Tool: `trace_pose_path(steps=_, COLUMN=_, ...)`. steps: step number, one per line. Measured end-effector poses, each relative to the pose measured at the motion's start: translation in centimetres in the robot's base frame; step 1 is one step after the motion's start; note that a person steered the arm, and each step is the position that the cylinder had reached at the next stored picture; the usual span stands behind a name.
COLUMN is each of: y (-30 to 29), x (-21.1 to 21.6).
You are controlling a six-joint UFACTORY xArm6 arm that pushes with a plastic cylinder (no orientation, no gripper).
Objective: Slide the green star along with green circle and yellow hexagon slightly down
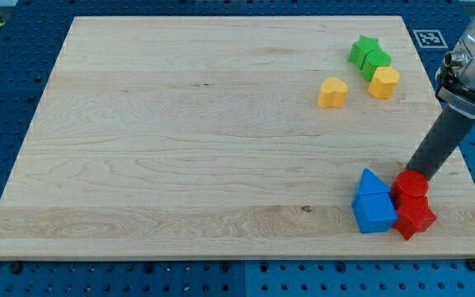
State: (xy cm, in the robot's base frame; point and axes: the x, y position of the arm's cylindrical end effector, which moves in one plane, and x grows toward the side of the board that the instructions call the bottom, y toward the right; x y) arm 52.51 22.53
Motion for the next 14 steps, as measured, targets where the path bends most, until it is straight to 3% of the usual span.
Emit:
trace_pose_path(steps=2, y=0.0, x=-1.8)
trace_pose_path(steps=5, y=-1.1, x=-10.1)
trace_pose_path(steps=8, y=-7.2, x=-18.9)
trace_pose_path(steps=9, y=-8.3, x=-23.5)
trace_pose_path(steps=11, y=-6.2, x=-30.3)
trace_pose_path(steps=14, y=-0.9, x=-26.8)
